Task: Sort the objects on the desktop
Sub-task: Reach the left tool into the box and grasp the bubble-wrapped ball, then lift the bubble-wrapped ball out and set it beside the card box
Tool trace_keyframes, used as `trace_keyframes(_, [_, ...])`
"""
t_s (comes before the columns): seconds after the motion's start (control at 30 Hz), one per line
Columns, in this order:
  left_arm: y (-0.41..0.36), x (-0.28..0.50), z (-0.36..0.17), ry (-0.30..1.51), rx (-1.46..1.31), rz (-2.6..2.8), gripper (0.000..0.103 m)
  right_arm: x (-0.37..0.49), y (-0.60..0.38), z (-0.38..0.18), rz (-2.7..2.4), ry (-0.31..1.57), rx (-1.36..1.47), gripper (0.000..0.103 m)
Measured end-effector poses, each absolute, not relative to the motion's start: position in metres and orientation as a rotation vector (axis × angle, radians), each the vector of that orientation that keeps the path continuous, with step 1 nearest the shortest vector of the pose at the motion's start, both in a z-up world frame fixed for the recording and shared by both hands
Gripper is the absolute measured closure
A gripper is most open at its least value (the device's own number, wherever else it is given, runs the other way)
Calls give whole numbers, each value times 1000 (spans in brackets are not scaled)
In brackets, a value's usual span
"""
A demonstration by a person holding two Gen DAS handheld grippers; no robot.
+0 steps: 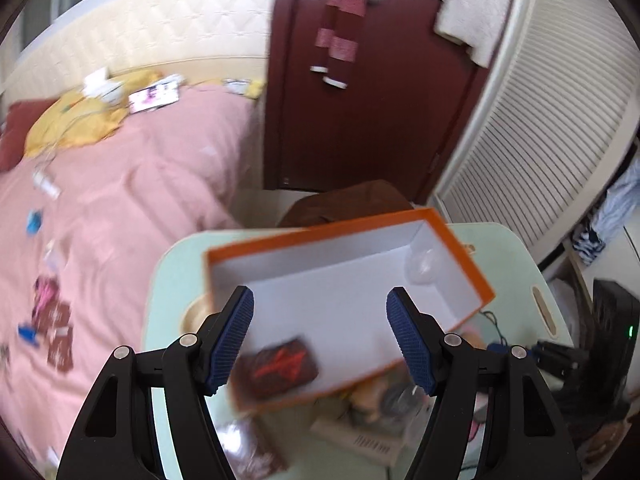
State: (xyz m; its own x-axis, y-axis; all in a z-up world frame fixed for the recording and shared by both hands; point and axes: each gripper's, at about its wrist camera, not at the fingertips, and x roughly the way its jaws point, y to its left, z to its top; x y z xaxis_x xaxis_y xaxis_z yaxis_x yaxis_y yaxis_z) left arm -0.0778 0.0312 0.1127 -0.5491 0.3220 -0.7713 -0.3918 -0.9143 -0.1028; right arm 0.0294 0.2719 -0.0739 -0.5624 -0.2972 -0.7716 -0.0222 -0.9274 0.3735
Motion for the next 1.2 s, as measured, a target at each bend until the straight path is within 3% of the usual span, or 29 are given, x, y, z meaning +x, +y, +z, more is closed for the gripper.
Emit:
trace_keyframes(0.13, [80, -101, 112, 279, -1224, 2357, 33, 35, 284, -77, -2605, -565, 1378, 43])
trace_keyframes(0.3, [132, -128, 93, 236, -1300, 2141, 33, 39, 301, -81, -2609, -661, 1356, 39])
trace_keyframes(0.47, [167, -150, 61, 386, -1385, 2084, 36, 45, 318, -82, -2615, -729, 1343, 36])
trace_keyframes(0.53, [170, -152, 55, 361, -1393, 2045, 56, 48, 323, -83, -2615, -751, 1340, 34])
trace_keyframes(0.57, [171, -154, 51, 348, -1397, 2026, 60, 48, 325, -84, -2614, -758, 1341, 34])
trace_keyframes(0.73, [174, -154, 38, 314, -1382, 1964, 59, 51, 333, -88, -2602, -798, 1345, 34])
trace_keyframes(0.83, [166, -162, 34, 204, -1444, 1912, 58, 50, 332, -88, -2587, -812, 1352, 34])
trace_keyframes(0.97, [166, -157, 28, 163, -1492, 1814, 69, 50, 329, -86, -2587, -800, 1352, 34])
trace_keyframes(1.2, [155, -141, 37, 148, -1456, 1876, 69, 51, 328, -82, -2596, -805, 1359, 34])
